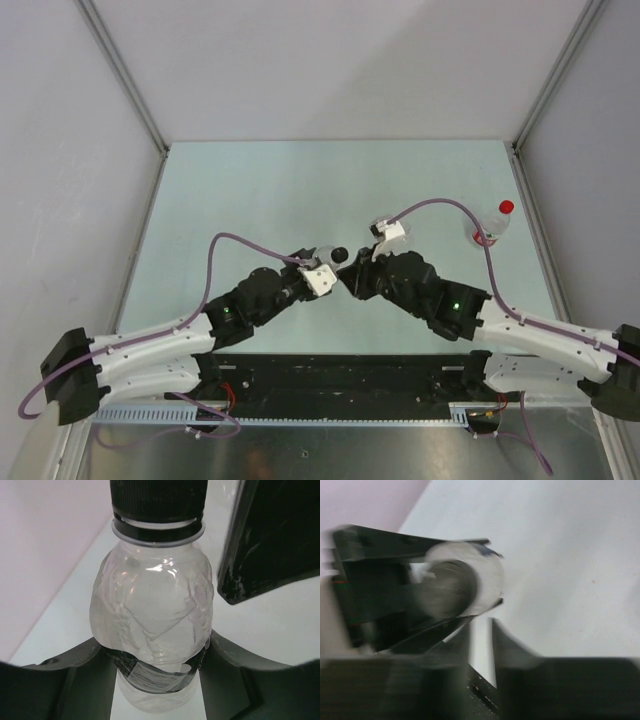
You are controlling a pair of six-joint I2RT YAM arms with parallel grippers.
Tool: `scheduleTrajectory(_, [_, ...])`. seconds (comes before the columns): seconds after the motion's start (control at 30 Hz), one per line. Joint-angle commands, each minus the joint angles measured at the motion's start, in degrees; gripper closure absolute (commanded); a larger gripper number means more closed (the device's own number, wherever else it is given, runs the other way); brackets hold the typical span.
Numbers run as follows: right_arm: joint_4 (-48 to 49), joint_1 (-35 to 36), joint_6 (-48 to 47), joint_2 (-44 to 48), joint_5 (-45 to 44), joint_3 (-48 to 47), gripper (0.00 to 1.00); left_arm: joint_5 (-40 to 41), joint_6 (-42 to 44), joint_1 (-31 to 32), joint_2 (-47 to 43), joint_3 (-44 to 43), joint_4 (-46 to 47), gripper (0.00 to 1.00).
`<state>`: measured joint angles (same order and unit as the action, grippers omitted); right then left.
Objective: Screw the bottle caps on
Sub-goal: Screw the bottle cap onto the plastic bottle.
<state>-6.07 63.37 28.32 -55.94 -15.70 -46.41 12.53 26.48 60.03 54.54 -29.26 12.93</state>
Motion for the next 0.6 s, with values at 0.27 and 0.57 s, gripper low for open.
scheduleTrajectory(0.27, [1.2, 0.2, 4.0, -0.8, -5.8, -1.9, 0.83, 1.7, -1.8, 1.9, 3.4, -0.1, 13.5, 0.83])
scheduleTrajectory(0.57, [-6.3, 0.2, -12.3, 12.6, 1.1, -1.2, 0.22, -12.4, -8.1, -1.0, -2.6, 3.9, 13.8, 0.82])
